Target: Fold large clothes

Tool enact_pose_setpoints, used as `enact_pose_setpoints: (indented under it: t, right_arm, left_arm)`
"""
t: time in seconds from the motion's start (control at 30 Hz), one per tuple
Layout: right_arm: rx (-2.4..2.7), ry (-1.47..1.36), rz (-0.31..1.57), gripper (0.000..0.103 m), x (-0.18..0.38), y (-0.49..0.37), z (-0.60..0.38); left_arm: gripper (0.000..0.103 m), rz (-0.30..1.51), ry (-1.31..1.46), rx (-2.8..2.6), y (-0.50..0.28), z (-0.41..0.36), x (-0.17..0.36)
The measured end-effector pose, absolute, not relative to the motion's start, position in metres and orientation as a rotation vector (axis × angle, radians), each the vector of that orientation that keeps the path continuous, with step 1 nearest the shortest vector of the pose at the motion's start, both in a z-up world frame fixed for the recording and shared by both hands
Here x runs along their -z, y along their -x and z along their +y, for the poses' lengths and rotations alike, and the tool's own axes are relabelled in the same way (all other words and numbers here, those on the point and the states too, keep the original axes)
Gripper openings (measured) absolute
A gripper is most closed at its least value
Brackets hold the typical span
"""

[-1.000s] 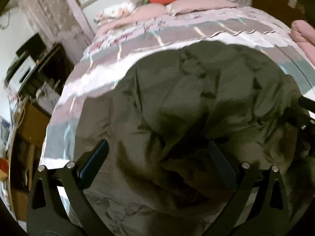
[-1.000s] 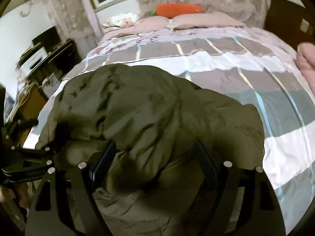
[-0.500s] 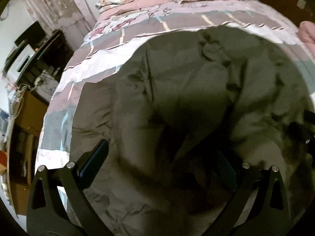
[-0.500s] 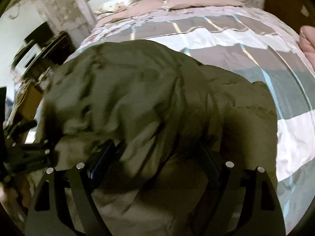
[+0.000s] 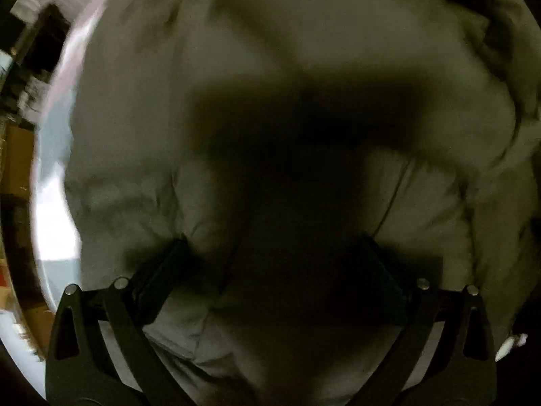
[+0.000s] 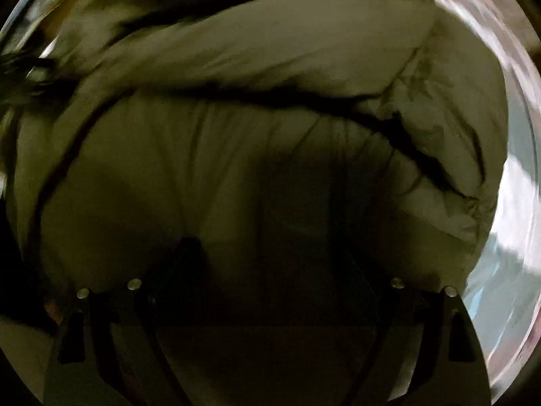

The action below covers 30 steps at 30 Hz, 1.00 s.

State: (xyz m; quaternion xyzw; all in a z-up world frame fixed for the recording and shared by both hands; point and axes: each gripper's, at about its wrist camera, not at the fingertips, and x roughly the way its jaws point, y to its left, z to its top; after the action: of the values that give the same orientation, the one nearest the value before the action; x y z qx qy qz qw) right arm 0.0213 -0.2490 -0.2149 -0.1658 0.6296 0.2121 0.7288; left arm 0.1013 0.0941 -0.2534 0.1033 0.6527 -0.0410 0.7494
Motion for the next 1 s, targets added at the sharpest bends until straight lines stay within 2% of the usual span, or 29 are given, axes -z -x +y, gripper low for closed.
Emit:
enact_pose_setpoints:
  t: [0.2, 0.33, 0.4, 0.5, 0.63, 0.7, 0.87, 1.0]
  right_arm:
    - [-0.396, 0.486, 1.349, 0.086, 0.206, 0.010, -0.249]
    - [-0.428, 0.401, 1.251, 0.086, 0.180, 0.020, -0.239]
    - [-0.342, 0.540, 1.318, 0.086, 0.202, 0.029, -0.240]
    - [-0.361, 0.595, 1.372, 0.087, 0.214, 0.044, -0.253]
    - [-0.317, 0.672, 1.543, 0.099, 0.227, 0.058, -0.271]
    - [-0.295, 0.710, 1.603, 0.100, 0.235, 0.064, -0.280]
    - [-0.491, 0.539, 1.349, 0.100, 0.157, 0.058, -0.269]
    - [-0.598, 0.426, 1.237, 0.100, 0.136, 0.044, -0.240]
  left_arm:
    - [0.101, 1.340, -0.282, 0.088, -0.074, 0.106, 0.243]
    - [0.101, 1.251, -0.307, 0.093, -0.054, 0.105, 0.216]
    - [0.101, 1.333, -0.321, 0.050, -0.045, 0.117, 0.230]
    - [0.101, 1.412, -0.324, 0.016, -0.028, 0.135, 0.246]
    - [0.101, 1.485, -0.329, -0.026, -0.011, 0.146, 0.252]
    - [0.101, 1.486, -0.307, -0.025, -0.008, 0.150, 0.248]
    - [0.101, 1.243, -0.148, 0.060, -0.008, 0.147, 0.188]
    - [0.101, 1.230, -0.158, 0.132, -0.023, 0.116, 0.184]
